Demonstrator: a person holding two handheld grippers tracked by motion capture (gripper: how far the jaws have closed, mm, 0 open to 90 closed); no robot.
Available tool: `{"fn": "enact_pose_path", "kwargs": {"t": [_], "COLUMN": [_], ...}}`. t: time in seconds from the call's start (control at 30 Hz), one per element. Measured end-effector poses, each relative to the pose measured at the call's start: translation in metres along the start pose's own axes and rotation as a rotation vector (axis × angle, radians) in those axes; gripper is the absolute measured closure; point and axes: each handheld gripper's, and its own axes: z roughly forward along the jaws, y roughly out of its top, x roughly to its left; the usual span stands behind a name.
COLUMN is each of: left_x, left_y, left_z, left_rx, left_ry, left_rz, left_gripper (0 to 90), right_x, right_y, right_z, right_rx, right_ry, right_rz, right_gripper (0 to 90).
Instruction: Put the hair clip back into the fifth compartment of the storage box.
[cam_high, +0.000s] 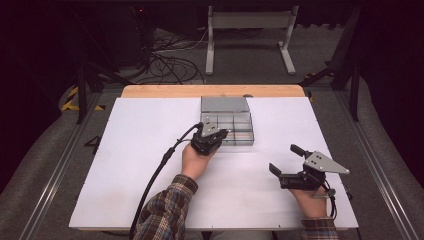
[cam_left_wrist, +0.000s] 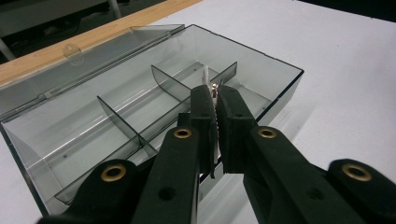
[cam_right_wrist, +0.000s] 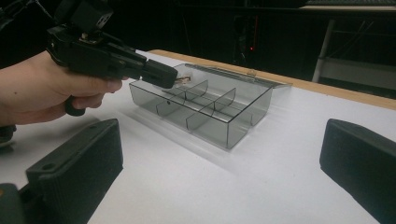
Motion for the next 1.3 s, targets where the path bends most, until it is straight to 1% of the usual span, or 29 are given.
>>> {"fn": "enact_pose_path", "kwargs": {"t": [0.27,0.37,0.5,0.6,0.63,0.7,0.93,0.97,1.0,1.07,1.13,1.2,1.23,1.3], "left_x": [0.001,0.001,0.001,0.001,0.001,0.002,0.001,0.002,0.001,0.002,0.002,0.002,0.002,0.003], "left_y": [-0.002,-0.003,-0.004,-0.004,-0.005,-0.005,-0.005,-0.005,-0.005,-0.005,-0.004,-0.003,-0.003,-0.003], "left_z": [0.005,0.006,0.007,0.008,0.009,0.009,0.011,0.010,0.010,0.010,0.010,0.009,0.008,0.008], "left_rx": [0.009,0.008,0.007,0.006,0.005,0.011,0.010,0.009,0.008,0.001,-0.007,-0.015,-0.016,-0.018], "left_ry": [0.001,-0.002,-0.001,0.000,-0.003,-0.003,-0.016,-0.010,-0.015,-0.002,-0.012,-0.010,-0.015,-0.017], "left_rz": [-0.002,-0.011,-0.010,-0.020,-0.023,-0.016,-0.023,-0.018,-0.025,-0.023,-0.048,-0.053,-0.055,-0.067], "left_gripper": [85.4,85.4,85.4,85.4,85.4,85.3,85.2,85.0,84.8,84.3,78.6,75.0,73.4,68.0], "right_x": [0.000,0.000,0.000,0.000,0.000,0.000,0.000,0.000,0.000,0.000,0.000,0.000,0.000,0.000], "right_y": [0.000,0.000,0.000,0.000,0.000,0.000,0.000,0.000,0.000,0.000,0.000,0.000,0.000,0.000], "right_z": [0.000,0.000,0.000,0.000,0.000,0.000,0.000,0.000,0.000,0.000,0.000,0.000,0.000,0.000], "right_rx": [0.000,0.000,0.000,-0.001,-0.002,-0.002,-0.003,-0.003,-0.003,-0.003,-0.003,-0.003,-0.003,-0.004], "right_ry": [0.000,0.000,0.000,0.000,0.000,0.000,0.000,-0.001,0.000,-0.001,-0.001,-0.001,-0.001,-0.001], "right_rz": [0.000,0.001,0.001,0.002,0.002,0.003,0.003,0.004,0.004,0.003,0.003,0.003,0.003,0.004], "right_gripper": [0.0,0.0,0.0,0.0,0.0,0.0,0.0,0.0,0.0,0.0,0.0,0.0,0.0,0.0]}}
